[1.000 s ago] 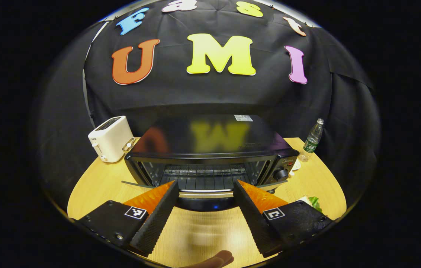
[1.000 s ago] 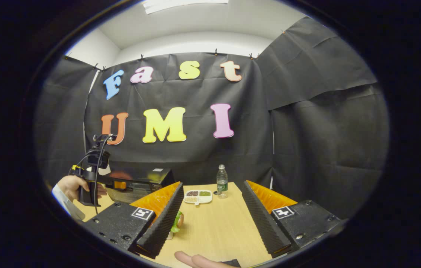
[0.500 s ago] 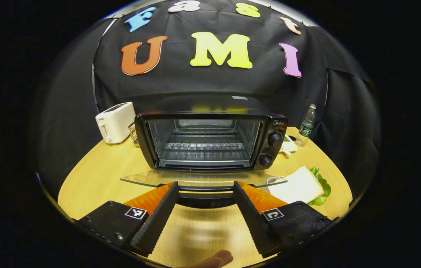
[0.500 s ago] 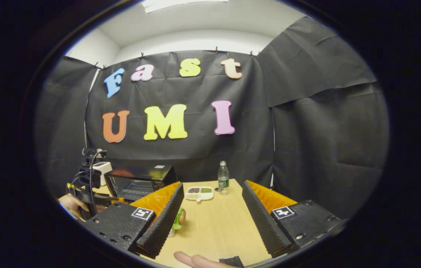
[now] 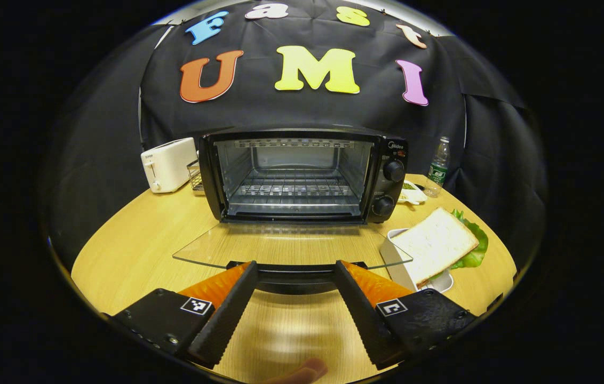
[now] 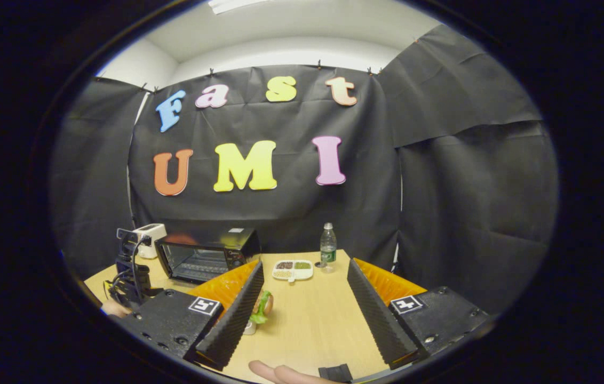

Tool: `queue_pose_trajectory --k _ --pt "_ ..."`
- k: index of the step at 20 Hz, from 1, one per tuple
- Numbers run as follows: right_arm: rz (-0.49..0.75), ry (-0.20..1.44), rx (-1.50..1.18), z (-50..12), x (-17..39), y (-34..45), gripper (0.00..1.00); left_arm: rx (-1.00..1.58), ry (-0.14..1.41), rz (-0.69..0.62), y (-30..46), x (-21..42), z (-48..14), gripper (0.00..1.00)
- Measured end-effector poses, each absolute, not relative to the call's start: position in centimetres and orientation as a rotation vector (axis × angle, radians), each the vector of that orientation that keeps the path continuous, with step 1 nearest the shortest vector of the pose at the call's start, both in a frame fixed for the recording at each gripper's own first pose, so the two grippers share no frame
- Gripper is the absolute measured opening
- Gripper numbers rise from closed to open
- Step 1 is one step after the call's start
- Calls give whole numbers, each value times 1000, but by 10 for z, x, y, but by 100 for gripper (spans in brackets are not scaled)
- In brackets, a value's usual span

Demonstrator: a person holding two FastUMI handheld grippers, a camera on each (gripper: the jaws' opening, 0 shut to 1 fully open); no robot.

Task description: Open the electric oven with the left hand, put the food in, and close the electric oven.

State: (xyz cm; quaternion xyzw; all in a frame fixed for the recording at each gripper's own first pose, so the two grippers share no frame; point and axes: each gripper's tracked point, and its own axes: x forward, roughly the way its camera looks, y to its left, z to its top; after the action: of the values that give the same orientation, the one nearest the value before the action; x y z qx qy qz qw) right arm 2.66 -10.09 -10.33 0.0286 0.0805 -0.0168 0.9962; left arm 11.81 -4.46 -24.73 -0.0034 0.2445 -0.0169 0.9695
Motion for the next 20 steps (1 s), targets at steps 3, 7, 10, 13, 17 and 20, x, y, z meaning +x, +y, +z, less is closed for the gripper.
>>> queue_pose_trajectory --k 3,7,10,13,17,20 --pt "-31 180 54 -110 31 -100 97 -28 536 -27 -46 115 -272 82" --pt "-23 211 64 -121 43 -101 97 -30 502 -30 -48 117 -275 94" --pt "-6 273 75 -139 59 -103 97 -42 426 -36 -44 113 -256 94" --pt "48 360 93 -158 86 -99 97 -32 324 -40 -41 100 -215 94" --pt "172 558 167 -194 128 -84 97 -38 192 -31 -31 80 -150 93" --pt "296 727 262 -218 150 -61 99 -44 96 -32 -29 61 -105 93"
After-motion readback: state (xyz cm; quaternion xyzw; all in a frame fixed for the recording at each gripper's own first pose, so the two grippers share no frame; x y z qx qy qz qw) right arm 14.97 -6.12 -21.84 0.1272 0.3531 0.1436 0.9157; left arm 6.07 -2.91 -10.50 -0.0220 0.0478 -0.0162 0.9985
